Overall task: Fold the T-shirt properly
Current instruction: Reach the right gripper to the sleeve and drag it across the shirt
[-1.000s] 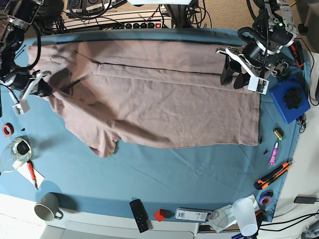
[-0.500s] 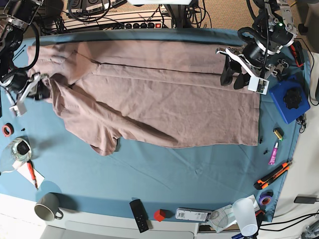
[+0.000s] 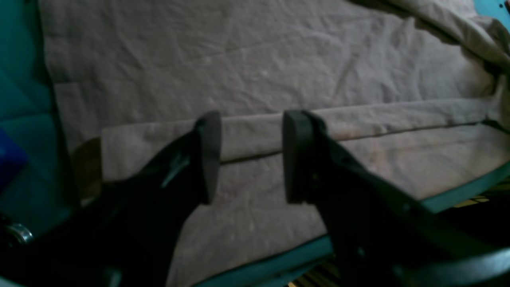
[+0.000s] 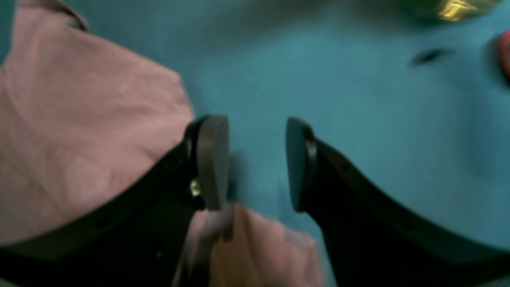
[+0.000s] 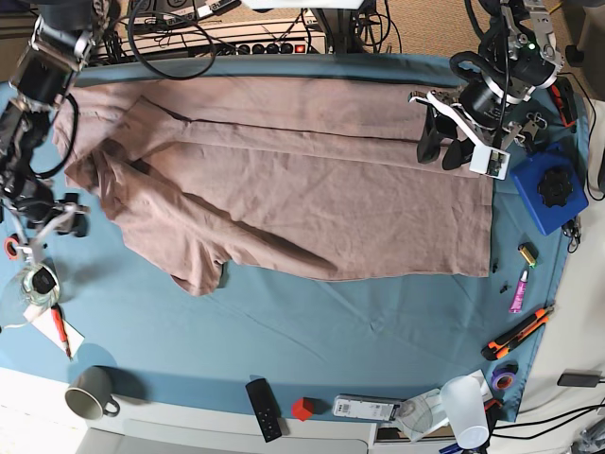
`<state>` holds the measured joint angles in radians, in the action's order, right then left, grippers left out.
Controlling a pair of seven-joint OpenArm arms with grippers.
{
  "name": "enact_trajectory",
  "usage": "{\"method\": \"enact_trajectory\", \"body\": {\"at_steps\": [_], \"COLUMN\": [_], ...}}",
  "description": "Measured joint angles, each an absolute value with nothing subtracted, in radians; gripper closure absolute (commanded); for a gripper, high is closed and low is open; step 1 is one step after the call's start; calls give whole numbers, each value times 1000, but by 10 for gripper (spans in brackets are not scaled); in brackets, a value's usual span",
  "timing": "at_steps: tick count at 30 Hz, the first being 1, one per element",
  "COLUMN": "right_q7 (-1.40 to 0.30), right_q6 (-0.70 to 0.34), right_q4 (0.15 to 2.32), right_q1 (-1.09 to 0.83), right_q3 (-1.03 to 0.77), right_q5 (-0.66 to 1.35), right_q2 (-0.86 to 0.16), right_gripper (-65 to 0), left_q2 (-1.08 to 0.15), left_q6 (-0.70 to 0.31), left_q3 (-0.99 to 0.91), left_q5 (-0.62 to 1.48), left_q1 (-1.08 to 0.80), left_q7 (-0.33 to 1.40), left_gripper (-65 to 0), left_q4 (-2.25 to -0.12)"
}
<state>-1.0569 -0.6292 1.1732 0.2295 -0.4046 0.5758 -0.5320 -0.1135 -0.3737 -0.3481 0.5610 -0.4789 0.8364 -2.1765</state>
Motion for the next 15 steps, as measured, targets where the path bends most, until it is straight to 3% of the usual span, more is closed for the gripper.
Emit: {"method": "enact_trajectory", "body": {"at_steps": [8,15], "right_q7": [-998,-984], "right_q6": [-629,-632], "right_q4": [920,896], "right_q1": [372,400], "right_q3": [-242,-213], "right_q5": [578,603], "right_q2": [-511,-432], "right_gripper": [-249,-248], "left_q2": [-114,-114], "left_q6": [-374,-374], "left_q3": [-348,-348], "left_q5": [562,564], "left_q1": [-479,-479], "left_q7": [836,836], "left_gripper": [-256,-256], "left_q4": [-2177,-2177]}}
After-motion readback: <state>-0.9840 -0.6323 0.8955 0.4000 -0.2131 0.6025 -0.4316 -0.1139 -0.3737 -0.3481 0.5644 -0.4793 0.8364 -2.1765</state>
